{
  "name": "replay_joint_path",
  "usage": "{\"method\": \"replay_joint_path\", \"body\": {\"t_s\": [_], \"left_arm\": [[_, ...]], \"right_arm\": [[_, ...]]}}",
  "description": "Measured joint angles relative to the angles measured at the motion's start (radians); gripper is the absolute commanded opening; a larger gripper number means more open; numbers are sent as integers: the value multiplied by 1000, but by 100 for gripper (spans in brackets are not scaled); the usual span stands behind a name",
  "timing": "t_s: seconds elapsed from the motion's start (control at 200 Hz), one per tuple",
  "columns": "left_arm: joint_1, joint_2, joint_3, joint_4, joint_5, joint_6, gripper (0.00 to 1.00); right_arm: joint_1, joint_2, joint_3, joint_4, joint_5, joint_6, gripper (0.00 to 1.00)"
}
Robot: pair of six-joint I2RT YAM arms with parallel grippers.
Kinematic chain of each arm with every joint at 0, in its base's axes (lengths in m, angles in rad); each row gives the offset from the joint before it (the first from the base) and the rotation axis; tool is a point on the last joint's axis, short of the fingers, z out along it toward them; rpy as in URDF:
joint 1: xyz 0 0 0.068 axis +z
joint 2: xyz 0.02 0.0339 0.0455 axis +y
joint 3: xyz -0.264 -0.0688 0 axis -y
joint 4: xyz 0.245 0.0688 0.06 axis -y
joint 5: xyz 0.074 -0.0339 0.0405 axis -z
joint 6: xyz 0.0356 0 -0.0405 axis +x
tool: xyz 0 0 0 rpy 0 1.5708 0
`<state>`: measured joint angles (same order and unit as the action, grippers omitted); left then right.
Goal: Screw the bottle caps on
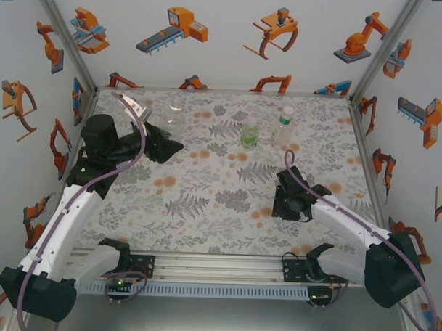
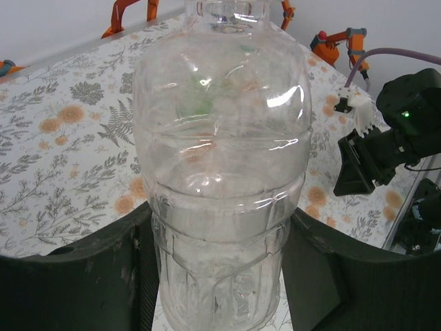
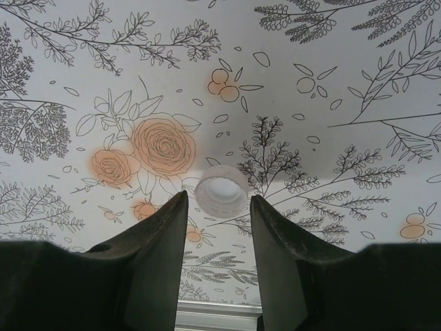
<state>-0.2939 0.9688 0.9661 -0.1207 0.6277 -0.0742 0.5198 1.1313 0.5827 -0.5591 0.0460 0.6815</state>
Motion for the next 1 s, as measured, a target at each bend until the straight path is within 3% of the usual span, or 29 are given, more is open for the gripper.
{"method": "replay_joint_path", "body": {"t_s": [1.001], "left_arm": [[0, 0, 0, -16, -8, 0, 8]], "right_arm": [[1, 42, 20, 8, -13, 0, 41]]}}
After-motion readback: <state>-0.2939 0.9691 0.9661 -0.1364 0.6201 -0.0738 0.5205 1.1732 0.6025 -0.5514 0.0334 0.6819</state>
